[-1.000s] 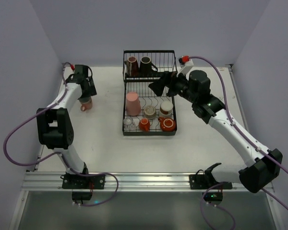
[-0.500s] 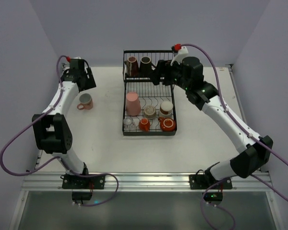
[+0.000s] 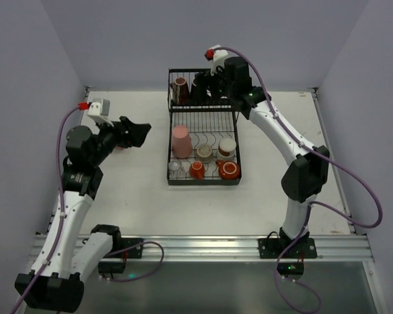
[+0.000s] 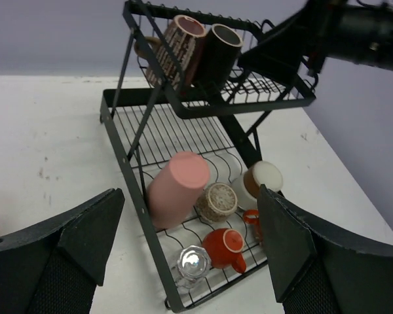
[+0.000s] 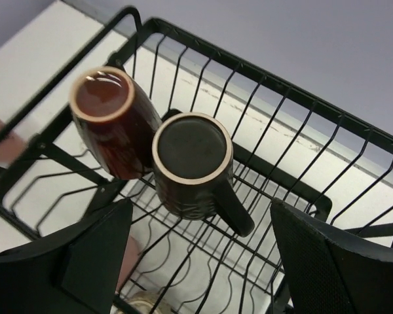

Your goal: Unload the cups from the dish rack

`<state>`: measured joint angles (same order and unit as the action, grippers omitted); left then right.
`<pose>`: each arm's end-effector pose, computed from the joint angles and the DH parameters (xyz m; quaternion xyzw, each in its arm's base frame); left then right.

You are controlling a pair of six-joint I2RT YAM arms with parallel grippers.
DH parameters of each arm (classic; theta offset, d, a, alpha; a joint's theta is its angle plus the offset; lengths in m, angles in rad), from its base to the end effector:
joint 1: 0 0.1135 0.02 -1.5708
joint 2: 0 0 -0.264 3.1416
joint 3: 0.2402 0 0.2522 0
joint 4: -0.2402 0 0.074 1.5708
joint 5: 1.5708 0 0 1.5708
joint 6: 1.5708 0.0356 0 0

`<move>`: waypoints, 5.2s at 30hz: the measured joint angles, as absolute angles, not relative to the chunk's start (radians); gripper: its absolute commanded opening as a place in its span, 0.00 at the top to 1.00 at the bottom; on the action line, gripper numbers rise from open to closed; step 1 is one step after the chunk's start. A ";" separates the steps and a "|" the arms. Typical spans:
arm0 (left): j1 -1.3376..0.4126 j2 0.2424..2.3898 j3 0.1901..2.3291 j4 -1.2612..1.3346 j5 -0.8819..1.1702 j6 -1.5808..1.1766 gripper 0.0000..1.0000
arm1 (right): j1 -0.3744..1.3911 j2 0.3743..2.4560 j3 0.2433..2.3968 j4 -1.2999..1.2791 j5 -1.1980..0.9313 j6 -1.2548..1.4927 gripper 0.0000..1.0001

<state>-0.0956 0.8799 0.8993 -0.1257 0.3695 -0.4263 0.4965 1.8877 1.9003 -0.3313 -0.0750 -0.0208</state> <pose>0.2000 -0.0321 0.3703 0.0008 0.7413 -0.3015 0.5997 0.3948 0.2169 0.3931 -0.2284 0.7772 0.1675 0.5619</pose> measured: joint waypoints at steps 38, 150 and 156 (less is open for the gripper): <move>-0.169 0.921 0.790 0.086 0.556 -0.553 0.11 | 0.430 1.962 1.872 -0.122 -0.248 0.084 0.74; -0.257 1.932 1.483 -0.715 -0.194 -0.303 0.99 | 0.543 0.983 0.900 0.127 -0.275 0.583 0.04; -0.258 1.941 1.483 -0.712 -0.223 -0.291 0.78 | 0.543 1.004 0.900 0.126 -0.275 0.583 0.04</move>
